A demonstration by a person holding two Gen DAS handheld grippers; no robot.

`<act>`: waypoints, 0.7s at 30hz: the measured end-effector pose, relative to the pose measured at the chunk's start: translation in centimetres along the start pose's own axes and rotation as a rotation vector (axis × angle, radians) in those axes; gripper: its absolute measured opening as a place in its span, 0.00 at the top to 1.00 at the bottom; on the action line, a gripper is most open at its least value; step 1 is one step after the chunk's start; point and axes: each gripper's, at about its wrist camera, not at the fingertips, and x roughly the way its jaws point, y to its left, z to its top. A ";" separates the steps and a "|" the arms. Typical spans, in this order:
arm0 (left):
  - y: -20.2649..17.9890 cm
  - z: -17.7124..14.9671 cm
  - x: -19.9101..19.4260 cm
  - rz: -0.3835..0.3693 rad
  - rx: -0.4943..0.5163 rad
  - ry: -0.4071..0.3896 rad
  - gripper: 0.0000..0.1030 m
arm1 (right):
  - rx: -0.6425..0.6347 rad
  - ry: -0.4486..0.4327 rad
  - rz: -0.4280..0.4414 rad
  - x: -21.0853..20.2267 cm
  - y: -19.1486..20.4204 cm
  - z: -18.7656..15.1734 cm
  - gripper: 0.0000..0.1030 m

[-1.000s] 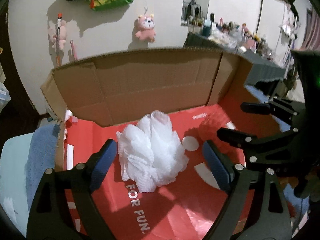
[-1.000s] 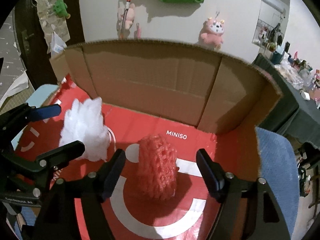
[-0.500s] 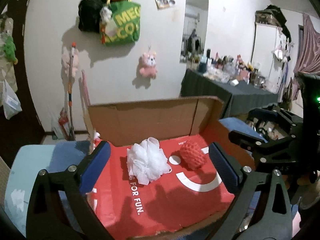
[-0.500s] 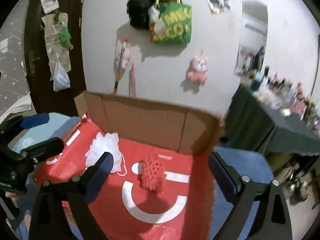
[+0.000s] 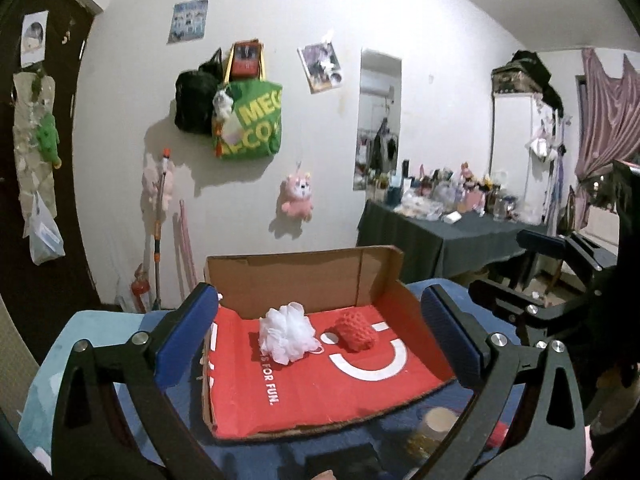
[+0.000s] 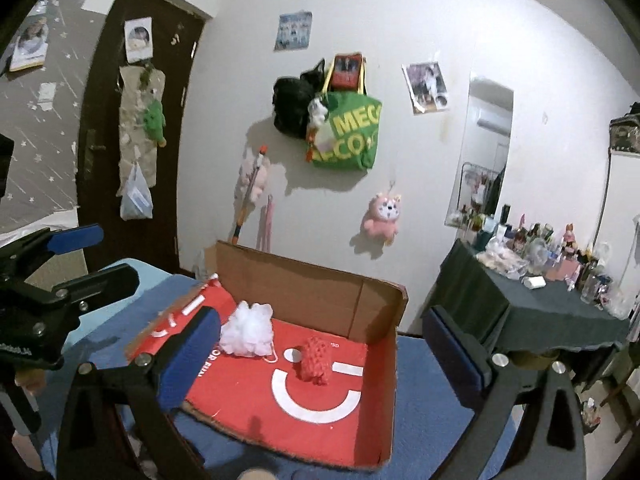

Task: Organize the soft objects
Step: 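Withdraw both grippers from the box back toward the remaining items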

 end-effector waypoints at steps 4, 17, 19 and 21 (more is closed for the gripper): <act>-0.9 -0.8 -3.3 -0.009 0.000 -0.042 0.00 | -0.001 -0.047 -0.011 -3.7 1.0 -0.8 0.00; -4.2 -5.9 -10.7 0.066 0.047 -0.140 0.00 | 0.025 -0.146 -0.075 -12.0 2.6 -5.8 0.00; -4.4 -6.8 -11.1 0.054 0.037 -0.131 0.00 | 0.023 -0.146 -0.087 -12.6 3.0 -6.7 0.00; -4.6 -7.7 -11.5 0.062 0.031 -0.126 0.00 | 0.027 -0.148 -0.095 -13.2 3.2 -7.6 0.00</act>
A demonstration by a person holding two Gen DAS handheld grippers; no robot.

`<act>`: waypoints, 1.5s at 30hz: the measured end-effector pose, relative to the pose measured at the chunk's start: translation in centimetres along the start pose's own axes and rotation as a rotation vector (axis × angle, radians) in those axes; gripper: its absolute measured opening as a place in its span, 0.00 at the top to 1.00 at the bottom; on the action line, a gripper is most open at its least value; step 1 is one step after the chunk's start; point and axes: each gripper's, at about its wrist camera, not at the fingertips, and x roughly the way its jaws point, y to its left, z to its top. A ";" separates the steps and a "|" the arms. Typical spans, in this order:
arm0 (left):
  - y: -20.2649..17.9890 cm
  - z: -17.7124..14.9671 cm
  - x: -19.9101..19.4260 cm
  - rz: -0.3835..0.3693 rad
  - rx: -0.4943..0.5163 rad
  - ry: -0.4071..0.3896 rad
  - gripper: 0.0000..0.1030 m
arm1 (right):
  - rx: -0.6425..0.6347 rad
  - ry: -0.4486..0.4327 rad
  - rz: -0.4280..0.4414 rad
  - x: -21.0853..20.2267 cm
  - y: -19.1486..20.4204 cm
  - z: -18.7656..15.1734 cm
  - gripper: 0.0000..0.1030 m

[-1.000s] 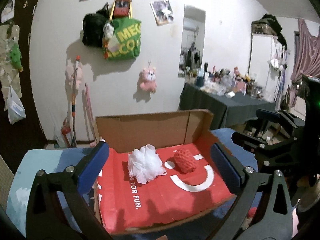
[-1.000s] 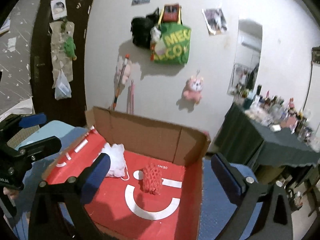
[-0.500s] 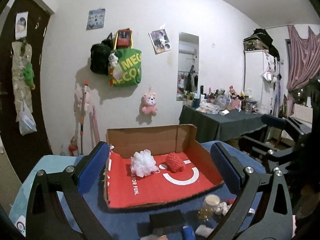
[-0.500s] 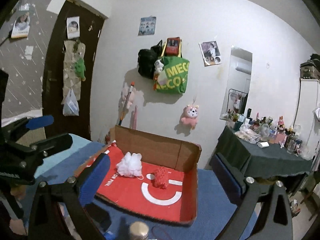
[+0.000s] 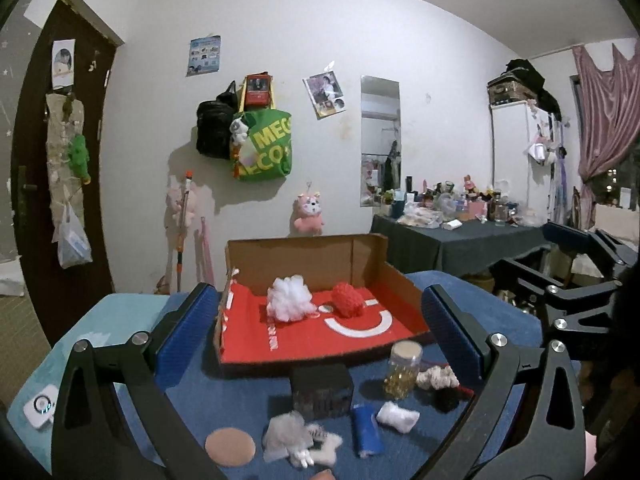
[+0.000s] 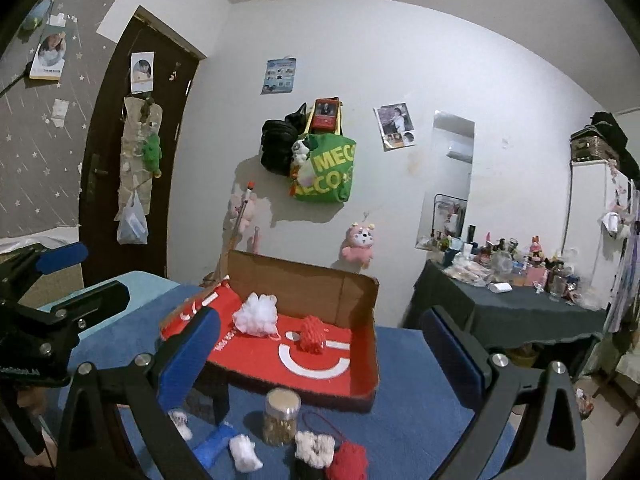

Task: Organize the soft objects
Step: 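Withdraw both grippers from the box back toward the remaining items, then grasp the white scrunchie with the right gripper while the left gripper grasps the white tissue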

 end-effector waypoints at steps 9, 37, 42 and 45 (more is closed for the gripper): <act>-0.3 -4.3 -0.7 0.020 -0.035 0.057 0.00 | 0.031 0.055 -0.032 -1.5 0.2 -4.5 0.00; 0.5 -14.6 4.5 0.038 -0.086 0.384 0.00 | 0.138 0.347 0.015 3.5 0.6 -15.7 0.00; 0.7 -15.2 4.8 0.043 -0.084 0.406 0.00 | 0.144 0.369 0.017 3.9 0.6 -16.4 0.00; 0.9 -15.4 5.1 0.043 -0.086 0.416 0.00 | 0.147 0.381 0.022 4.1 0.6 -16.8 0.00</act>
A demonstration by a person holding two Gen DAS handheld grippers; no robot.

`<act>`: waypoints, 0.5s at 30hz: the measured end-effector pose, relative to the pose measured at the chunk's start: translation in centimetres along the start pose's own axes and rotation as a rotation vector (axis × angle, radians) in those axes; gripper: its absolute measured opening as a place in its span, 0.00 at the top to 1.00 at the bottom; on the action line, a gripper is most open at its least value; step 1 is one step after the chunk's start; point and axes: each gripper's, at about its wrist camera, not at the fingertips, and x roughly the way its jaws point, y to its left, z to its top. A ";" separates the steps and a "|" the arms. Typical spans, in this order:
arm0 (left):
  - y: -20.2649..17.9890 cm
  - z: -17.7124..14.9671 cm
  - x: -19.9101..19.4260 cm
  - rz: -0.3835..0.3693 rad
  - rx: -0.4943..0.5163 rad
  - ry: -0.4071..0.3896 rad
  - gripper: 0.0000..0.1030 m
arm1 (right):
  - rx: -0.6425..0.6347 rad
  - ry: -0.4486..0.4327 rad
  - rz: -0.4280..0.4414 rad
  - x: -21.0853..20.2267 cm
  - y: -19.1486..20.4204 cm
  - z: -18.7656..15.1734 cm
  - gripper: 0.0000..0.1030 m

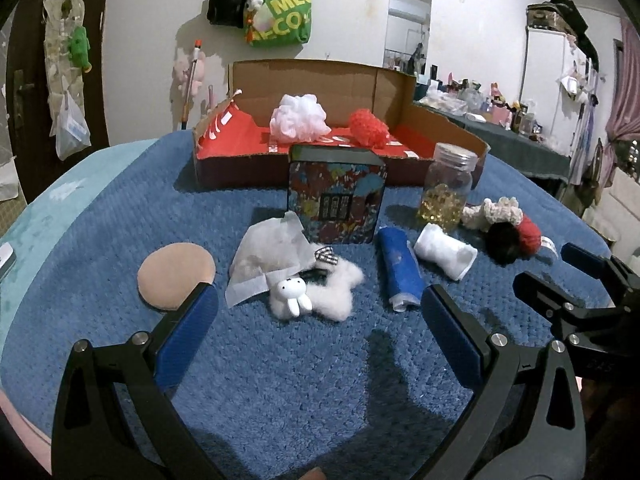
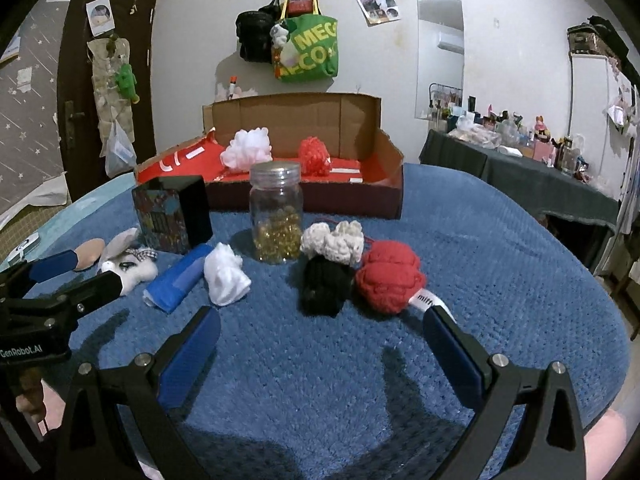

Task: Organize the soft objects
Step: 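Grasp the white scrunchie with the right gripper while the left gripper grasps the white tissue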

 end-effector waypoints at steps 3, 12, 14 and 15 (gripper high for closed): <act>0.0 -0.2 0.2 0.001 0.001 0.009 0.00 | -0.004 0.004 -0.002 0.2 0.0 0.0 0.00; 1.0 0.2 0.1 -0.001 -0.012 0.015 0.00 | 0.000 0.003 0.004 0.4 -0.2 0.2 0.00; 1.4 0.5 0.1 -0.004 -0.017 0.019 0.00 | 0.000 0.002 0.008 0.5 -0.5 0.6 0.00; 1.6 0.7 0.1 -0.007 -0.021 0.021 0.00 | 0.000 0.003 0.009 0.6 -0.6 0.8 0.00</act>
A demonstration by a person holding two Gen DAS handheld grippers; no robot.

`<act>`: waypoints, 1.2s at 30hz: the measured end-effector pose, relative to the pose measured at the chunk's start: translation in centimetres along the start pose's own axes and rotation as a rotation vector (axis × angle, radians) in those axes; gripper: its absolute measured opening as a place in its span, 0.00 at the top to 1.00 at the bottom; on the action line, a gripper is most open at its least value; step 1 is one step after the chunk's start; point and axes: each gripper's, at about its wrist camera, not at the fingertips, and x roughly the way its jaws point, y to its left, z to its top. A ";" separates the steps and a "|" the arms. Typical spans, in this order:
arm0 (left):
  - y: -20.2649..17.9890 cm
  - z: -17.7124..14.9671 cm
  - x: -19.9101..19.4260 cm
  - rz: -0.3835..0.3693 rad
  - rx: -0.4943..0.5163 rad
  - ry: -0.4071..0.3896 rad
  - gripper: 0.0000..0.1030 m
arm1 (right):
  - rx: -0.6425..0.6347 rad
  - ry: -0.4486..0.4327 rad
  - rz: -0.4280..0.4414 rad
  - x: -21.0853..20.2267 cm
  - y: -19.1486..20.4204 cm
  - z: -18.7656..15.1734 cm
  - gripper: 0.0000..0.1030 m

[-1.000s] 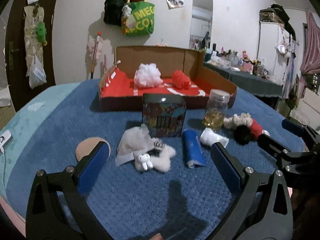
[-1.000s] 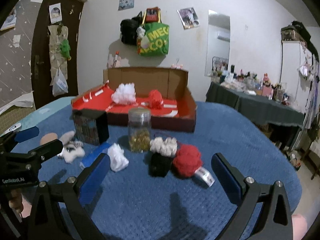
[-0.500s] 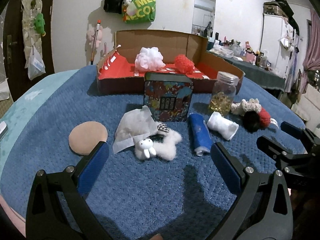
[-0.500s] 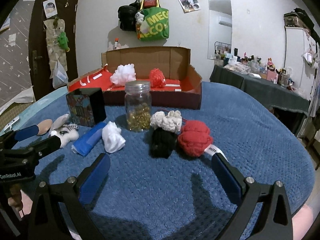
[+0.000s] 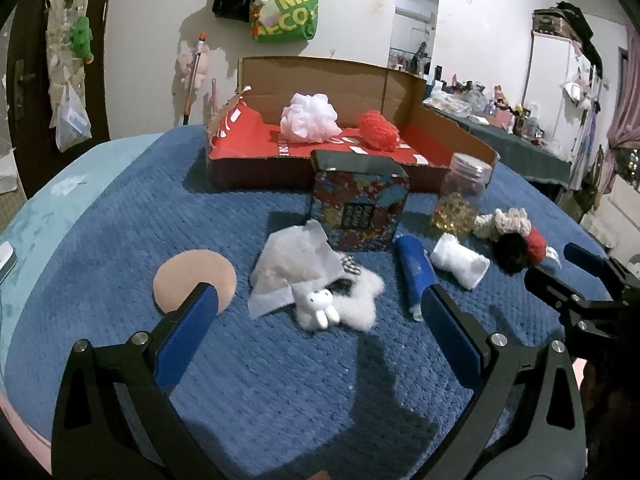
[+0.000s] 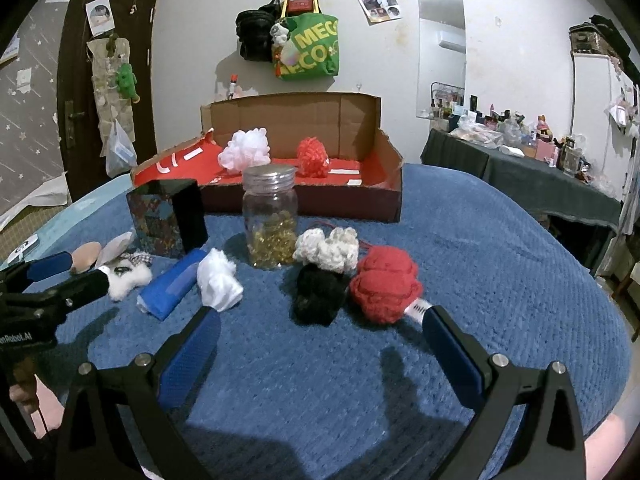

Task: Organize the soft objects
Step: 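Grasp the white scrunchie with the right gripper while the left gripper grasps the white tissue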

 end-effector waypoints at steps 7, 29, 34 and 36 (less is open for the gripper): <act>1.2 1.3 0.1 -0.025 -0.005 0.009 0.01 | -0.003 0.006 0.031 0.7 -1.0 1.7 0.00; 1.6 3.4 4.1 -0.130 0.158 0.158 0.51 | -0.227 0.116 0.137 5.0 -0.3 5.4 0.38; 1.8 3.1 5.1 -0.167 0.142 0.198 0.68 | -0.255 0.186 0.180 6.4 -0.2 5.2 0.67; 1.7 3.1 5.1 -0.186 0.142 0.201 0.72 | -0.255 0.200 0.195 6.6 -0.3 5.0 0.70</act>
